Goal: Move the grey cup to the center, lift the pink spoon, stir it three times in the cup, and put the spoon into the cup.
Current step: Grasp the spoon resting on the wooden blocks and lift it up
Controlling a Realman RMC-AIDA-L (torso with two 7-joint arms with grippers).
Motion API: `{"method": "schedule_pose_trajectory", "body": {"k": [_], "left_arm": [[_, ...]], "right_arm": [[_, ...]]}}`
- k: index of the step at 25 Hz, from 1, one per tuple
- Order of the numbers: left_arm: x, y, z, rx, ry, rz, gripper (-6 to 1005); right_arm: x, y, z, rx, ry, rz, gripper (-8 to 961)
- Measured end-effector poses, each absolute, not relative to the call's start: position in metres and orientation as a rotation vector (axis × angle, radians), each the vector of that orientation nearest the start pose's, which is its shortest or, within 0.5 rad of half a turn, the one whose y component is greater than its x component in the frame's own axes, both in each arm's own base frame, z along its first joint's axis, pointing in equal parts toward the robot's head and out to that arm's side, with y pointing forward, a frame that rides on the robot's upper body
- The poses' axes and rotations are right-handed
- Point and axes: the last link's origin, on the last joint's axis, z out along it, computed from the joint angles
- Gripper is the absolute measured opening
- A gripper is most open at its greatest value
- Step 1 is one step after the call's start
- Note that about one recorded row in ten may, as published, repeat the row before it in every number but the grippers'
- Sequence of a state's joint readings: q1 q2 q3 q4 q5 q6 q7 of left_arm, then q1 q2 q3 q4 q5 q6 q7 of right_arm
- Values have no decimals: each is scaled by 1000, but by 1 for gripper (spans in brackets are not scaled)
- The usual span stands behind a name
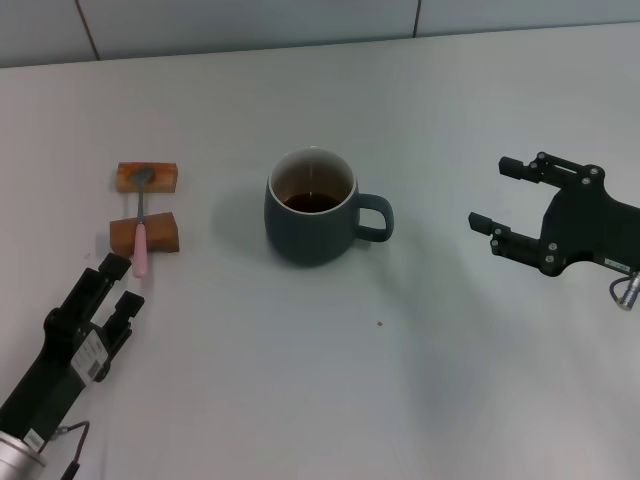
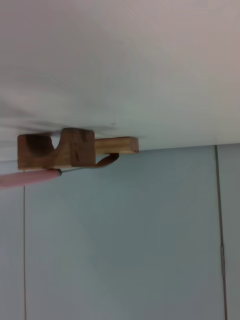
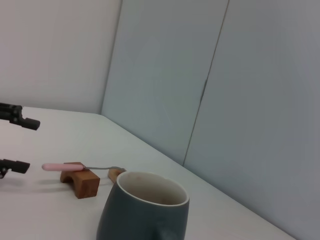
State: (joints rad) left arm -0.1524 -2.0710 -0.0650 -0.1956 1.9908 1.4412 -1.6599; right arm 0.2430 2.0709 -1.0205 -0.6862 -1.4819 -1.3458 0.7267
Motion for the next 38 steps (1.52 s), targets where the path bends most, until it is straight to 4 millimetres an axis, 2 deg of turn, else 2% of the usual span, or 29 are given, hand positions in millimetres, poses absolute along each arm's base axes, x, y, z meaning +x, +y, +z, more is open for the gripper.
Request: {"method": "schedule_pose_trajectory", "body": {"k": [10,38], "left_arm": [[-342,196,-73,1424,2480,1908,761],[-327,231,-83,1401,2513,1961,760]], "right_arm": [[305,292,-1,-2415,67,595,682],[307,297,1,-2421,72,584,681]]}}
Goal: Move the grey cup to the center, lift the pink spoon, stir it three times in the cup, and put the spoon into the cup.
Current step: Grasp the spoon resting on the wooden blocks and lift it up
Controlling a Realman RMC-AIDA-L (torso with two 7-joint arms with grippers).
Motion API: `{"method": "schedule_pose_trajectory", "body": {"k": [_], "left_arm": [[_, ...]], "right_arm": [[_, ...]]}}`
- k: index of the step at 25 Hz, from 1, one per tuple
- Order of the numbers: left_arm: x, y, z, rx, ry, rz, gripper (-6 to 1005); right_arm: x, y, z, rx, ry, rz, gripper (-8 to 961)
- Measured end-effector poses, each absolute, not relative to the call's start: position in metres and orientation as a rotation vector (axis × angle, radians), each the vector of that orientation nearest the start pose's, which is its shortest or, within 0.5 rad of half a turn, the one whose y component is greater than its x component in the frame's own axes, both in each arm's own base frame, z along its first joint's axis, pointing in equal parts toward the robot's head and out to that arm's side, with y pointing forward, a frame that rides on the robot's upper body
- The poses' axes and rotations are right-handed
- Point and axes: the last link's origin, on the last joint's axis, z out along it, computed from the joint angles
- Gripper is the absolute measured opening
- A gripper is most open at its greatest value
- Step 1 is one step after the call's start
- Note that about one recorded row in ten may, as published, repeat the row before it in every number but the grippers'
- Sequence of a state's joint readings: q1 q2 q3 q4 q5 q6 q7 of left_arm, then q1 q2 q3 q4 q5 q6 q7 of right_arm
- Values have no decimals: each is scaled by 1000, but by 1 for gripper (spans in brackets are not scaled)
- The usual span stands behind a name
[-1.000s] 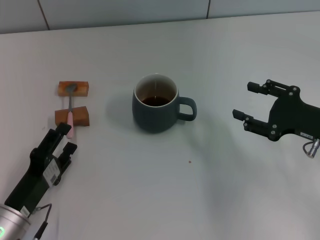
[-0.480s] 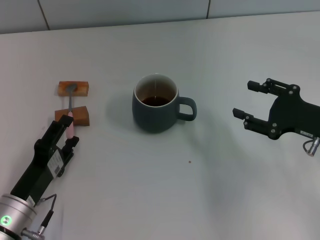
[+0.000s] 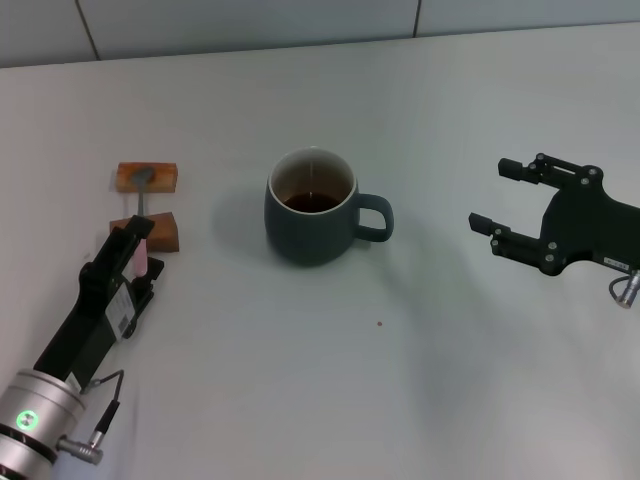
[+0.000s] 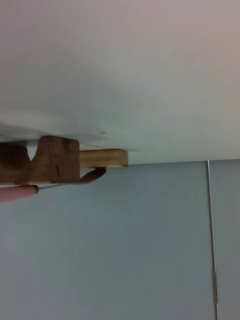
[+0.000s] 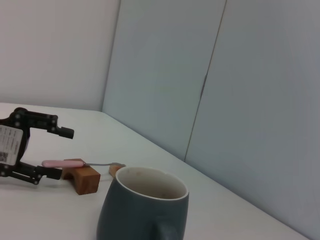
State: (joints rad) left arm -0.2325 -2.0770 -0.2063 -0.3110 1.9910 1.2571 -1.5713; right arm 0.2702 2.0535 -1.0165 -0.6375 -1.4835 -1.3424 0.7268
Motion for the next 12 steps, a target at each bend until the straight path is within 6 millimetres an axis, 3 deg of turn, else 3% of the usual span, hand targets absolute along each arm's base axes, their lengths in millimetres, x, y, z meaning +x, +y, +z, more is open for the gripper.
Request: {"method": "schedule_pose_trajectory", "body": {"k": [12], "left_arm": [[-327,237,-83,1403,2537,1980,761]], "right_arm": [[308,299,3,-2425,72,582,681]]}}
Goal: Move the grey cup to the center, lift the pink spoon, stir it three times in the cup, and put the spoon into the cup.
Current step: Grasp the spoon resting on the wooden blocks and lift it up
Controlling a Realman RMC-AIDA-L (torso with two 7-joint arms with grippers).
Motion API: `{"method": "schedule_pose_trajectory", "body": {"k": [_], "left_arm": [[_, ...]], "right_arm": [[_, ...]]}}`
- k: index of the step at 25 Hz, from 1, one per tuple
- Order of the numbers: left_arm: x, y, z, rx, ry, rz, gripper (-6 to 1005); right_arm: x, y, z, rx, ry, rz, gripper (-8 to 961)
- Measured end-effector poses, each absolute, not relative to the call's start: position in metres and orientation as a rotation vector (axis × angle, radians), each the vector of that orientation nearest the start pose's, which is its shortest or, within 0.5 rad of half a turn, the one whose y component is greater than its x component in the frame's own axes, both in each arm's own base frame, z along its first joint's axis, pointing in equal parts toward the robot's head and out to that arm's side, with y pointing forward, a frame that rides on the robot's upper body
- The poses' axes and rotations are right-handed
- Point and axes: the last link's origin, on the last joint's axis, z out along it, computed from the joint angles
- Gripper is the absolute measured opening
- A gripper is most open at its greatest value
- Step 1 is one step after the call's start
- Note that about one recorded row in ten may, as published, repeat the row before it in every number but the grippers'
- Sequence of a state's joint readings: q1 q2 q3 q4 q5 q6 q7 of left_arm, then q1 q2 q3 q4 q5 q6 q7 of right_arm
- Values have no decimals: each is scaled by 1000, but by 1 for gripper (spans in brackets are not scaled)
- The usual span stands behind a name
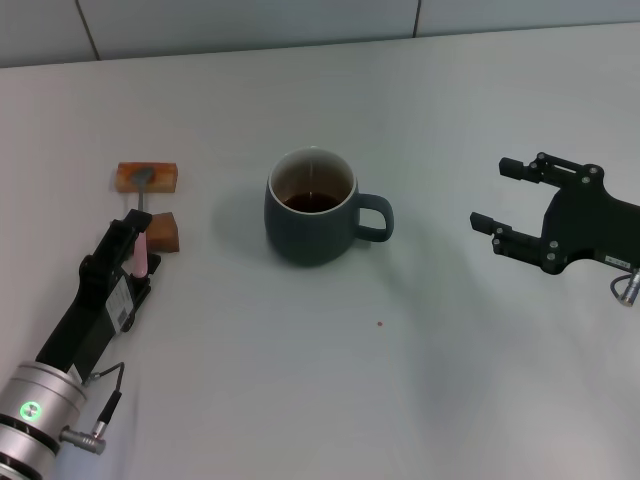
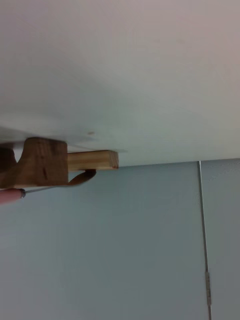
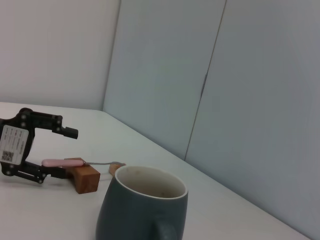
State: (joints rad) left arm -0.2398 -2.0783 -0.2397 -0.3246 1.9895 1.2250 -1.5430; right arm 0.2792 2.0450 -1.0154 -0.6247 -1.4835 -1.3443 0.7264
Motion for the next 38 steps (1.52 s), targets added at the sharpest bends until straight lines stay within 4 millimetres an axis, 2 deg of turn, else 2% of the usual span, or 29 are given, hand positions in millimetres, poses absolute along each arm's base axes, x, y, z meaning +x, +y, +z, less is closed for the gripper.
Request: {"method": "schedule_pose_trajectory", "body": {"k": [23,34,38], "left_arm": [[-328,239,-83,1404,2559,1997,728],[-331,238,-85,1386,2586,1979,554],[-331,237,-85,1383,2593,1973,555]], "right_arm": [[307,301,3,-2425,70,581,682],[308,299,2,-2422,79,584,682],[308,299,2,-2422,80,584,682]]}}
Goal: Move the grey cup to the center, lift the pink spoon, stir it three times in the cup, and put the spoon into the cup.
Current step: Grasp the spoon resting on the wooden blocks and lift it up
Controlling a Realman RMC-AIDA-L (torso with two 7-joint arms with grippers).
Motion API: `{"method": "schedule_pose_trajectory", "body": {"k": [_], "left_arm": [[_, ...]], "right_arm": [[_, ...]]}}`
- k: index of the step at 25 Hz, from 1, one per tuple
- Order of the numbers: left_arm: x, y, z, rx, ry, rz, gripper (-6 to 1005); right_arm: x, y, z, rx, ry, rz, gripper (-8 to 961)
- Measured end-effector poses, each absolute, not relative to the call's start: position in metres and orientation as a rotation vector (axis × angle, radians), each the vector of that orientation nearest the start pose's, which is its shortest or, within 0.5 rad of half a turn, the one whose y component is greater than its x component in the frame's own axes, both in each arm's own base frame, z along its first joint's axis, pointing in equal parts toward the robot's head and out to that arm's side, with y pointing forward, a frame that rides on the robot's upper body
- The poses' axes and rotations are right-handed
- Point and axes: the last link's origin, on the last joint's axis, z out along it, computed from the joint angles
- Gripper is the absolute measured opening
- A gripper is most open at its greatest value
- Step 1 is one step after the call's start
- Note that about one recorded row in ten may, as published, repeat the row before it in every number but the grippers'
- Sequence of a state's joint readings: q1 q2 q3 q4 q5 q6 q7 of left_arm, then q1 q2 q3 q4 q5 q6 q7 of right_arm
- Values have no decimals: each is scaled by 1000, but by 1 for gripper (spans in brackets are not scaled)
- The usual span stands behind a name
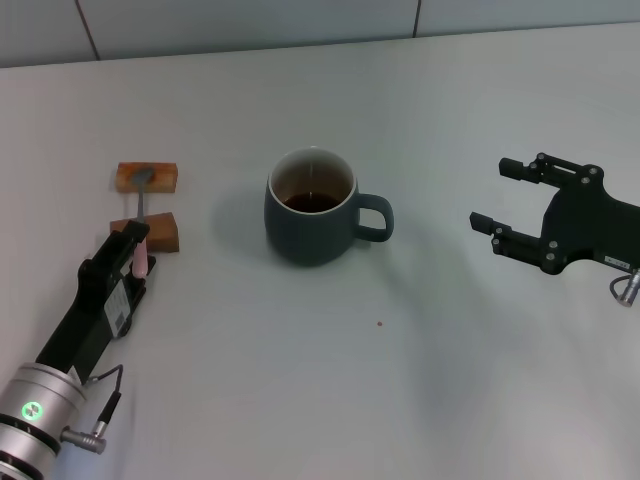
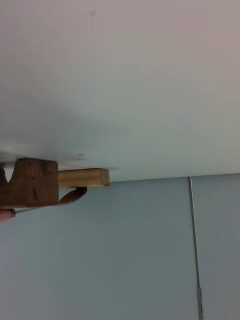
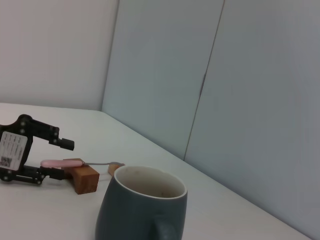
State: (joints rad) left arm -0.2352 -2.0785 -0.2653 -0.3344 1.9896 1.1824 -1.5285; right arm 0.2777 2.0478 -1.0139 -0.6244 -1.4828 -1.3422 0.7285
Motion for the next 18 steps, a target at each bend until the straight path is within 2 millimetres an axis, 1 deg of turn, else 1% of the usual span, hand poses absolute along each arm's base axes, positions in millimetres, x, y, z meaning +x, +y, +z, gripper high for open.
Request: {"method": "schedule_pose_trajectory", "body": {"k": [4,9,18], "left_arm": [[-331,238,-86,1379,2602,1965,555],[-331,240,-86,1377,2601,1968,495],[-330,240,-89,1355,2623,1954,482]], "right_arm": [[308,299,2,-2422,80,584,682],[308,300,2,-2423,77,584,682],[308,300,3,-2423,75,583,682]]}}
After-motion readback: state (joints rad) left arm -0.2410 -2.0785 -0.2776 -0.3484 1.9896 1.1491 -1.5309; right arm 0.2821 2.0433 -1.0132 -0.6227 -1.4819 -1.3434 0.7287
